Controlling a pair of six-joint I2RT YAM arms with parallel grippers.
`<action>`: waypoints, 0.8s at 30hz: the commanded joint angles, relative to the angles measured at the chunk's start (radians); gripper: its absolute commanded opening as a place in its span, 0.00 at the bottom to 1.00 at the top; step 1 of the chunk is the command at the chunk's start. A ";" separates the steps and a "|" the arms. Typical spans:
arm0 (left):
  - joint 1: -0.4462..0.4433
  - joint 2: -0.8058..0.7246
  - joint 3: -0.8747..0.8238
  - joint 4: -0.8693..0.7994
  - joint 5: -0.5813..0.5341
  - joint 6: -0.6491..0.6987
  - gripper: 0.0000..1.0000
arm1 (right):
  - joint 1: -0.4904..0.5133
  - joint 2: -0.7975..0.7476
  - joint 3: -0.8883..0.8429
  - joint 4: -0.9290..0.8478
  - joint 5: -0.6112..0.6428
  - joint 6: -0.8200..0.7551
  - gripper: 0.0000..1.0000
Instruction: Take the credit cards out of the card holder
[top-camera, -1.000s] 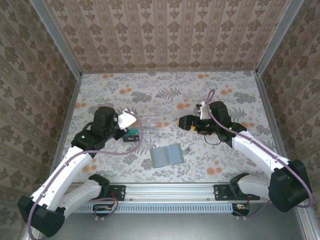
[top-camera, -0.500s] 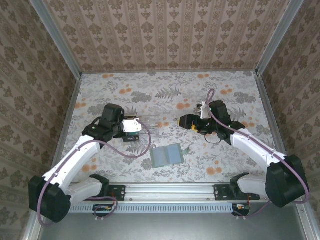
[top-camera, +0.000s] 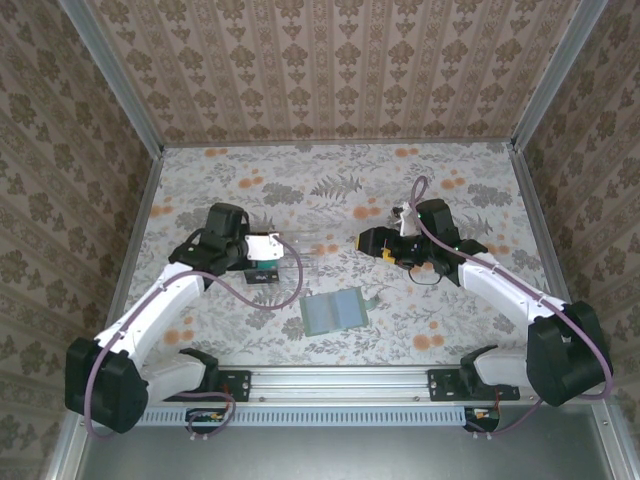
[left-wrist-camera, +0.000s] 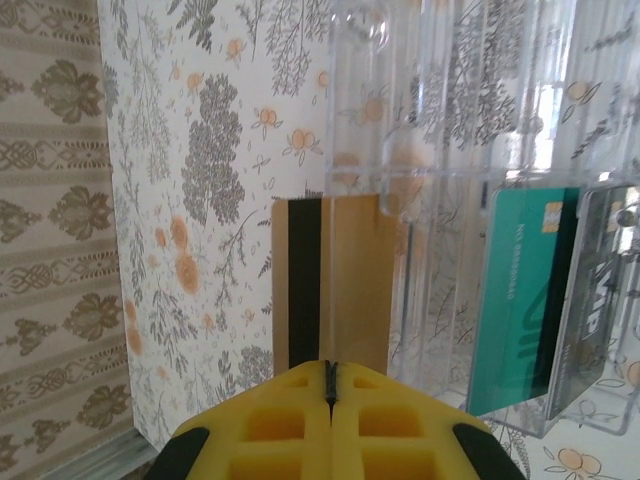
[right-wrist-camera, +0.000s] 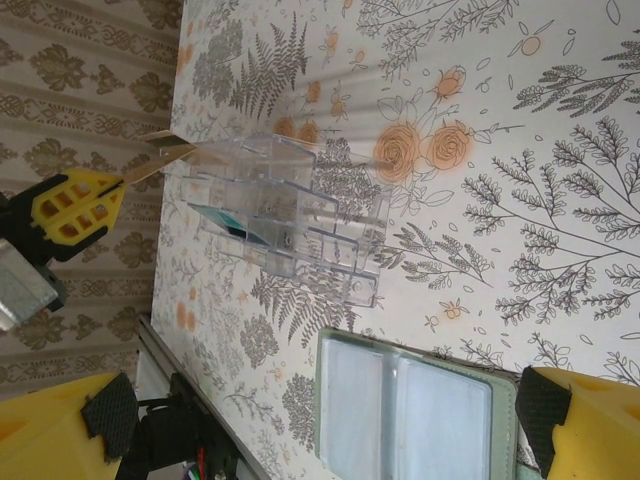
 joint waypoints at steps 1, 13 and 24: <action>0.013 0.005 -0.022 0.019 0.027 0.021 0.00 | -0.007 0.013 0.030 0.027 -0.021 -0.014 1.00; 0.023 0.042 -0.039 0.050 0.037 0.019 0.00 | -0.008 0.035 0.021 0.051 -0.032 -0.002 1.00; 0.032 0.061 -0.044 0.083 0.035 -0.006 0.30 | -0.010 0.040 0.012 0.072 -0.036 0.006 1.00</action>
